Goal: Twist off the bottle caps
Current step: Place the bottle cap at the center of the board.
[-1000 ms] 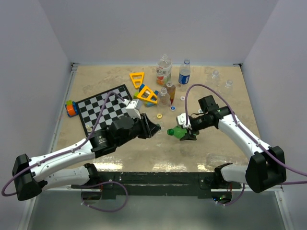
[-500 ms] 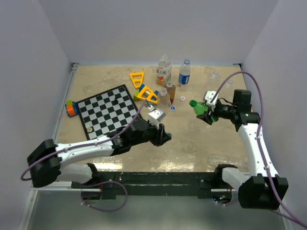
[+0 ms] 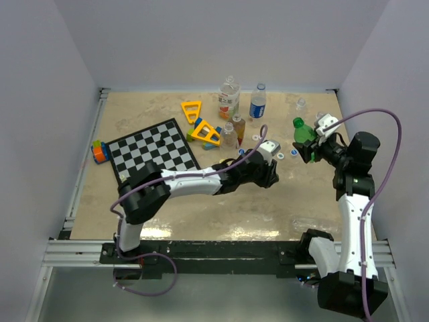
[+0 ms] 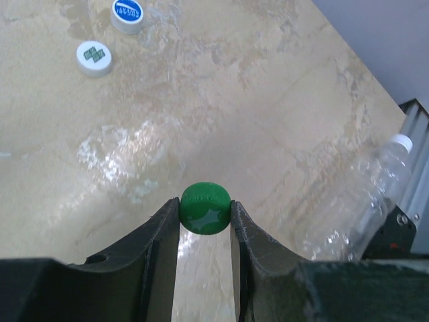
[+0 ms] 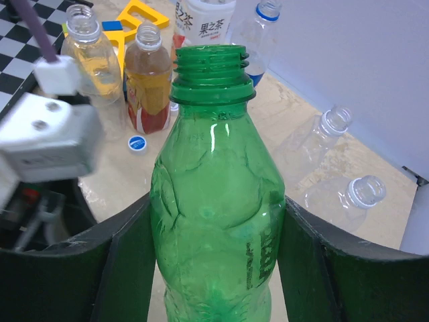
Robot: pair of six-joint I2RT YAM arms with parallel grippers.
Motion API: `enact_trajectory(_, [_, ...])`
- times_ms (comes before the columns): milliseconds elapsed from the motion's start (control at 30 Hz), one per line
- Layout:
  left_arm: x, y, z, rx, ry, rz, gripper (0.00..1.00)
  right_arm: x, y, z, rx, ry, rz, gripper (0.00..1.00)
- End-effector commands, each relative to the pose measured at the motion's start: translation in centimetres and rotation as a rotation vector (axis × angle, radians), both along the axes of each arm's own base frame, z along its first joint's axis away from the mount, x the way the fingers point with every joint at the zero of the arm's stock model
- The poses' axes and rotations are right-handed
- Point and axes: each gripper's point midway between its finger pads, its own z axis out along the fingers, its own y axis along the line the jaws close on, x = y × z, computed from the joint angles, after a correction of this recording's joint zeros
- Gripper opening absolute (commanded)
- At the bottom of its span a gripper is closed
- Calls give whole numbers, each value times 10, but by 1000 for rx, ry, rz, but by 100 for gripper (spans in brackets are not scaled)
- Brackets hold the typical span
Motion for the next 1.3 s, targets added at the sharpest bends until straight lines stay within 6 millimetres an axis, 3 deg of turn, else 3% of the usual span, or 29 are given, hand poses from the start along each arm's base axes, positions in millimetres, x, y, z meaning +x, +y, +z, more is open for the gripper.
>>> enact_trajectory(0, [25,-34,1,3,-3,48,0,6,-8,13,38,-35,-53,0])
enact_trajectory(133, [48,-54,-23,43,32,62,1,5,-9,14,41,-40,-65,0])
enact_trajectory(233, [58,-57,-57,129,127,43,4,4,-8,15,44,-45,-61,0])
enact_trajectory(333, [68,-69,-65,153,168,26,6,3,-8,15,46,-46,-57,0])
enact_trajectory(633, [98,-66,-67,164,165,60,22,1,-6,15,47,-47,-44,0])
enact_trajectory(700, [98,-67,-67,166,160,44,36,1,-6,14,45,-47,-45,0])
enact_trajectory(867, [97,-68,-50,141,135,24,58,1,-6,13,44,-46,-45,0])
enact_trajectory(1033, [88,-64,-16,98,98,-13,63,1,-7,11,44,-41,-48,0])
enact_trajectory(1100, [73,-59,-2,81,90,-58,63,2,-8,12,40,-42,-51,0])
enact_trajectory(1267, [13,-37,15,88,61,-190,63,-2,-7,15,37,-53,-38,0])
